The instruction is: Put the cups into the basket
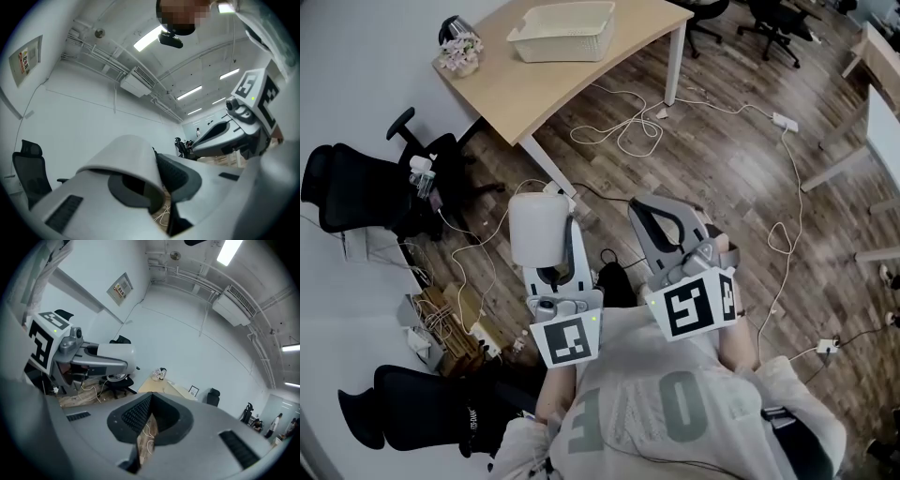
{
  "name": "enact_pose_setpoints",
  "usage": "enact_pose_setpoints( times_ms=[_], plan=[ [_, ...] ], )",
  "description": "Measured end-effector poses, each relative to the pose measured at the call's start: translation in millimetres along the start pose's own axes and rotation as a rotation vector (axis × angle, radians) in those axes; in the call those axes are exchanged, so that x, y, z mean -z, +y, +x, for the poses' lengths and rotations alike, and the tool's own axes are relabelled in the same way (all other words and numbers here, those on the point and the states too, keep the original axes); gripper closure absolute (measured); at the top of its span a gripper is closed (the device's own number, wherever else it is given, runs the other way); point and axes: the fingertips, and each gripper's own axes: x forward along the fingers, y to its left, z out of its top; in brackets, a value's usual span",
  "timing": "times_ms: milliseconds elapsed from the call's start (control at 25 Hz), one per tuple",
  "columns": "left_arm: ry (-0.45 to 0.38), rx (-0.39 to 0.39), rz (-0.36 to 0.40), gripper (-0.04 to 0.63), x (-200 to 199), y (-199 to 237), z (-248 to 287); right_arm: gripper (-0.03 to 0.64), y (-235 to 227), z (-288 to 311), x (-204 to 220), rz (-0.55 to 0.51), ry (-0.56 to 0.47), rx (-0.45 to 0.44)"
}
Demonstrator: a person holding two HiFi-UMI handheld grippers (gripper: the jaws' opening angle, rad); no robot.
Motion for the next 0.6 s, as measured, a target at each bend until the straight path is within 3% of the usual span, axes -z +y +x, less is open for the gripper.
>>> enact_pose_setpoints(
  times_ms=[240, 600],
  plan=[
    [-0.015, -0.027, 0.048, 0.535, -5.1, 27.1, 15.6, 0.618, -0.3, 24.7, 10.8, 0.024, 0.031, -0.033],
    [-0.084, 0.039, 0.068, 0.535, 5.5, 58.7, 102.3, 0.618, -28.7, 95.8, 19.5, 0.034, 0.072, 0.001]
  ],
)
